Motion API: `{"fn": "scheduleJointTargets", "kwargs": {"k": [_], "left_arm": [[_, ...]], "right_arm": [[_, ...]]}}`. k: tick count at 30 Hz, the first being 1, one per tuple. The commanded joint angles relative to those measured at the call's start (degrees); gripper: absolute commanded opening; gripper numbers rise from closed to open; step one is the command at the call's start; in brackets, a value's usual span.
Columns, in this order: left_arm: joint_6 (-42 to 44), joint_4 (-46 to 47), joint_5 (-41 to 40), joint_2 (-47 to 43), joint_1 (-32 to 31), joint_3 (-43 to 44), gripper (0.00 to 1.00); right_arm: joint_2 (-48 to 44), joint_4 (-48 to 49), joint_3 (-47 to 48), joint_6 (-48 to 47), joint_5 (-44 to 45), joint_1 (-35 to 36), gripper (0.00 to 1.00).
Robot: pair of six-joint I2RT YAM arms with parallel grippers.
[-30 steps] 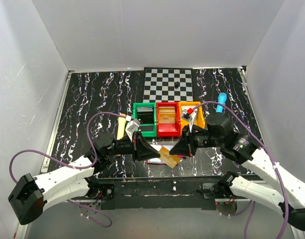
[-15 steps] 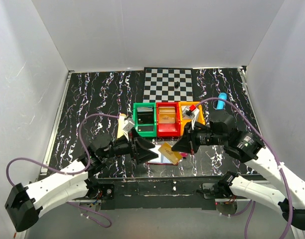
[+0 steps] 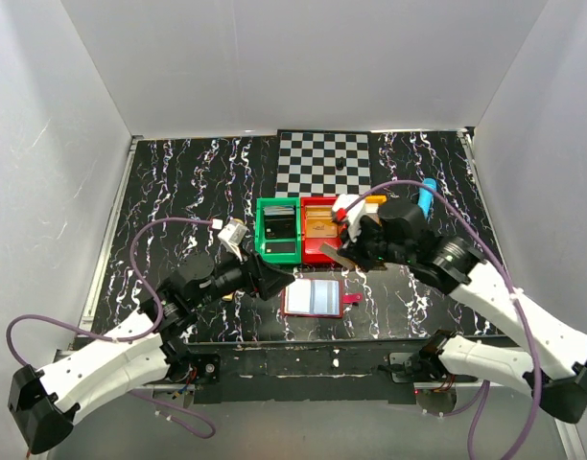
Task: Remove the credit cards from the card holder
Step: Place the credit card in the storage box.
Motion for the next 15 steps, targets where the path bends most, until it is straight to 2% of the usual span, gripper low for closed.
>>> {"fn": "scheduleJointTargets", "kwargs": {"k": [1, 3, 8, 15], "left_arm": [[-0.8, -3.7, -4.5, 2.8, 0.7, 1.3, 0.67], [-1.4, -5.9, -6.4, 5.7, 1.2, 2.8, 0.62], [-4.3, -9.8, -7.6, 11.5, 5.9, 4.3, 0.44], [-5.8, -9.8, -8.8, 14.8, 13.0, 3.9, 0.45]], "right_arm": [[6.3, 3.8, 0.4, -21.3, -0.7, -0.9, 0.01], [9.9, 3.5, 2.5, -25.3, -2.3, -1.1, 0.01], [15.7, 9.4, 3.6, -31.0, -5.2, -2.3, 0.01], [20.6, 13.4, 4.5, -33.5, -12.5, -9.7, 0.01]]}}
